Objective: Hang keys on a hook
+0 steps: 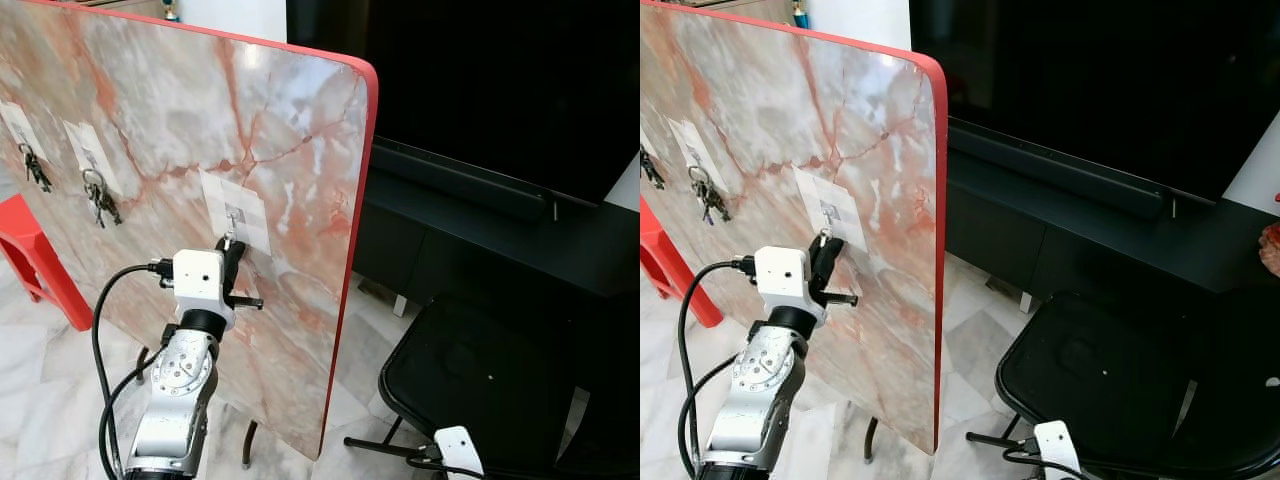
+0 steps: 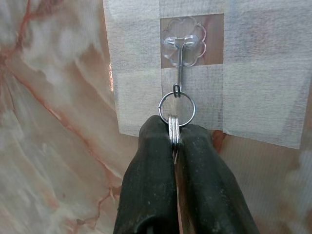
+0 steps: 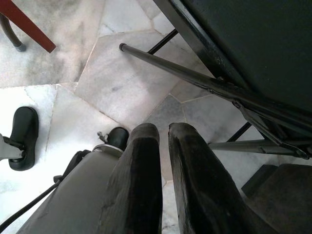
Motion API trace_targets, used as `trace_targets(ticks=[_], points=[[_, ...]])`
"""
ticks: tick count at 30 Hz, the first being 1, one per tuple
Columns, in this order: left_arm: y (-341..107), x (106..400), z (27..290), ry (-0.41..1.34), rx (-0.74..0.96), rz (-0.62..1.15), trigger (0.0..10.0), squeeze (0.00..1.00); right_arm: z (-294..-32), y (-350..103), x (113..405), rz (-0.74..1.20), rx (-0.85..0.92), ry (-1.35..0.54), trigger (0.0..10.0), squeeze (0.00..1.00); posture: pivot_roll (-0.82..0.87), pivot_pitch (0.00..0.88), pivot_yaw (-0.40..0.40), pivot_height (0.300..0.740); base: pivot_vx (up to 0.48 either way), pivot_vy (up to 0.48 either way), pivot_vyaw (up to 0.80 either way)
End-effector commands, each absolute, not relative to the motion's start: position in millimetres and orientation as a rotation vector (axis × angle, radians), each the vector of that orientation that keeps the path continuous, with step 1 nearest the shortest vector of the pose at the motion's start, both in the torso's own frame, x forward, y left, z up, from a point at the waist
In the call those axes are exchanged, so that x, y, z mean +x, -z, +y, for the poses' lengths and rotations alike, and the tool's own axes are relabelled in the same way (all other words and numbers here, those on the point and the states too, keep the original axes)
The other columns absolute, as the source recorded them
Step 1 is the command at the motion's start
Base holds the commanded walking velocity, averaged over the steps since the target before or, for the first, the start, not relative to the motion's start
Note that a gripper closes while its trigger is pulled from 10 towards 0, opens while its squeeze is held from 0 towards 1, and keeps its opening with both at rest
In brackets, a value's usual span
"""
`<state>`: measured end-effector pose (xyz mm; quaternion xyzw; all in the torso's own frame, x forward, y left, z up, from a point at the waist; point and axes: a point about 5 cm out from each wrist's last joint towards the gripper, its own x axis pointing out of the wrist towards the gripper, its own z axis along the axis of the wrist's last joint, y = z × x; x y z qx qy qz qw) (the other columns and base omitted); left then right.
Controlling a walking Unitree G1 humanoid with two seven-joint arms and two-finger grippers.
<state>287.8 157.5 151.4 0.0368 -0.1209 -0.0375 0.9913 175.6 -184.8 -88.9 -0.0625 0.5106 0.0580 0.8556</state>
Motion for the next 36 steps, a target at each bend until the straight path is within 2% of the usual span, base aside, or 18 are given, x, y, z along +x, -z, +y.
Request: trace_targets(ticks=[1, 2, 3, 4, 10, 11, 12, 23, 24, 25, 35, 36], points=[[-152, 288, 151, 0.113, 0.083, -0.235, 10.0, 0.0, -185, 88, 177, 1.076, -0.129, -0.115, 10.0, 0.0, 0.05, 0.0, -0.057, 0.74, 0.0, 0.0, 0.0], [-152, 288, 151, 0.115, 0.084, -0.233, 10.0, 0.31, -185, 88, 177, 1.075, -0.129, -0.116, 10.0, 0.0, 0.05, 0.0, -0.057, 0.74, 0.0, 0.0, 0.0], [-152, 288, 151, 0.115, 0.084, -0.233, 10.0, 0.31, -185, 88, 177, 1.075, -0.129, -0.116, 10.0, 0.0, 0.05, 0.0, -0.057, 0.74, 0.0, 0.0, 0.0], [-152, 288, 151, 0.115, 0.084, -0.231, 10.0, 0.67, -185, 88, 177, 1.075, -0.128, -0.116, 10.0, 0.0, 0.05, 0.0, -0.057, 0.74, 0.0, 0.0, 0.0], [-151, 288, 152, 0.115, 0.09, -0.226, 10.0, 0.69, -185, 88, 177, 1.075, -0.129, -0.116, 10.0, 0.0, 0.05, 0.0, -0.057, 0.74, 0.0, 0.0, 0.0], [-151, 288, 152, 0.115, 0.09, -0.227, 10.0, 0.84, -185, 88, 177, 1.075, -0.129, -0.116, 10.0, 0.0, 0.05, 0.0, -0.057, 0.74, 0.0, 0.0, 0.0], [-151, 288, 152, 0.114, 0.089, -0.227, 10.0, 0.89, -185, 88, 177, 1.075, -0.129, -0.116, 10.0, 0.0, 0.05, 0.0, -0.057, 0.74, 0.0, 0.0, 0.0], [-152, 288, 152, 0.118, 0.089, -0.228, 10.0, 0.89, -185, 88, 178, 1.074, -0.131, -0.117, 10.0, 0.0, 0.05, 0.0, -0.058, 0.74, 0.0, 0.0, 0.0], [-151, 287, 151, 0.126, 0.09, -0.225, 10.0, 0.9, -185, 88, 178, 1.074, -0.131, -0.117, 10.0, 0.0, 0.05, 0.0, -0.058, 0.74, 0.0, 0.0, 0.0], [-150, 285, 150, 0.144, 0.092, -0.221, 10.0, 1.0, -185, 88, 178, 1.074, -0.132, -0.117, 10.0, 0.0, 0.05, 0.0, -0.059, 0.74, 0.0, 0.0, 0.0], [-145, 278, 152, 0.185, 0.103, -0.201, 10.0, 1.0, -186, 88, 178, 1.075, -0.134, -0.118, 10.0, 0.0, 0.05, 0.0, -0.06, 0.74, 0.0, 0.0, 0.0], [-138, 273, 147, 0.253, 0.127, -0.167, 10.0, 1.0, -186, 88, 178, 1.076, -0.136, -0.119, 10.0, 0.0, 0.05, 0.0, -0.06, 0.74, 0.0, 0.0, 0.0]])
